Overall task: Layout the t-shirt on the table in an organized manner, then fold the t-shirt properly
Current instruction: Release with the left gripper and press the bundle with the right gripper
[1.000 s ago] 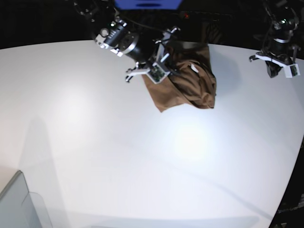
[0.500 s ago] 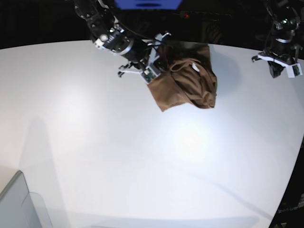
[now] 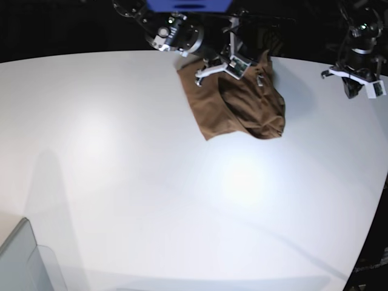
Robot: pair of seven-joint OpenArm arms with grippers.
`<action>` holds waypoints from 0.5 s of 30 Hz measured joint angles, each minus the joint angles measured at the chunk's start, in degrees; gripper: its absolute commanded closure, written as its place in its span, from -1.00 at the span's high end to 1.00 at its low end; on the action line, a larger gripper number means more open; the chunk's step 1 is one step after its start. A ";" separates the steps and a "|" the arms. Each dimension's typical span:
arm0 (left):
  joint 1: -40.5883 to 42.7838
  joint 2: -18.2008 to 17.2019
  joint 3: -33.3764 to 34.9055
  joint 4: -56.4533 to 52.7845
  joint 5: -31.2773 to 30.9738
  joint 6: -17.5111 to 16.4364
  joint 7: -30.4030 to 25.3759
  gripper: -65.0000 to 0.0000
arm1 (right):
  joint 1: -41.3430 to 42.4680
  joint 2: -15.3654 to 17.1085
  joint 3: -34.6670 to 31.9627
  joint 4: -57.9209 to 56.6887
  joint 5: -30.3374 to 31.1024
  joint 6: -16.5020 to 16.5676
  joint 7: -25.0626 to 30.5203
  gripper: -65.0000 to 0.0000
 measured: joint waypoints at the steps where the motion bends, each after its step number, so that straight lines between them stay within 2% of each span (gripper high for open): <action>1: 0.35 0.00 0.00 0.94 -0.04 0.00 0.07 -1.00 | 0.00 0.46 -0.66 0.00 0.02 -0.02 -0.24 -1.00; 4: 1.57 0.00 -0.02 4.31 -0.46 0.00 -0.07 -1.00 | 0.04 1.09 -1.09 0.00 0.04 -0.02 -0.02 -1.00; 7: 1.99 0.09 -0.94 7.58 -4.46 -0.17 0.11 -1.00 | -0.13 1.27 0.52 1.07 0.09 0.00 -0.31 -1.00; 11: 3.67 -0.04 -4.81 11.54 -13.20 0.24 0.20 -1.00 | -0.59 1.18 6.67 3.85 0.02 -0.04 0.33 -1.00; 15: 4.15 -1.07 -7.32 13.70 -23.98 0.09 6.86 -0.98 | -0.59 1.05 9.77 3.61 0.04 -0.13 0.13 -1.00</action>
